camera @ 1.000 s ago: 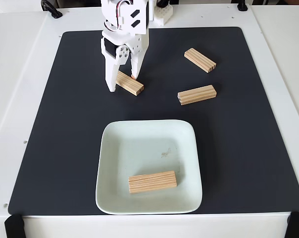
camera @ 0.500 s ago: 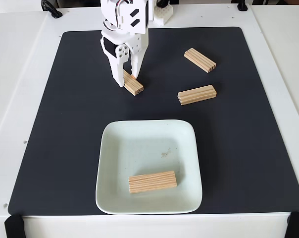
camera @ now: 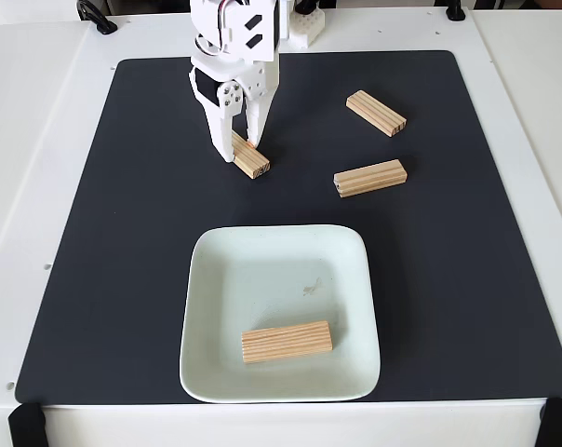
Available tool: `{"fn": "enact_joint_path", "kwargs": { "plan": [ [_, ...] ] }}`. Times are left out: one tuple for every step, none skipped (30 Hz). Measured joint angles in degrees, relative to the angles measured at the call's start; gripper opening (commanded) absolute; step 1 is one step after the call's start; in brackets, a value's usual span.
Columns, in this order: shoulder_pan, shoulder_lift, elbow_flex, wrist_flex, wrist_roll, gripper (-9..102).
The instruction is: Pick up the wooden block and place them on the plate.
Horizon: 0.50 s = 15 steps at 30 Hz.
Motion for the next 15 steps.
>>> {"fn": "enact_joint_path", "kwargs": {
  "plan": [
    [-0.3,1.7,0.1,0.0,0.0,0],
    [-0.5,3.7,0.4,0.0,0.0,0],
    [-0.9,5.9,0.6,0.0,0.0,0],
    [-1.2,8.2,0.9,0.0,-0.2,0],
    [-1.7,10.5,1.0,0.0,-1.1,0],
    [-2.2,13.3,1.1,0.0,-2.2,0],
    [-2.9,16.3,1.1,0.0,-3.3,0],
    [-3.7,19.2,1.1,0.1,-4.4,0],
    [-4.4,22.2,1.1,0.1,-5.4,0],
    [-5.0,25.1,1.1,0.1,-6.7,0],
    [-5.3,27.8,1.1,0.1,-8.3,0],
    [-5.4,30.3,1.1,0.1,-10.3,0],
    [-5.4,32.6,1.1,0.1,-12.2,0],
    [-5.4,34.7,1.3,0.1,-14.5,0],
    [-5.4,36.4,1.8,0.1,-17.2,0]
  ]
}}
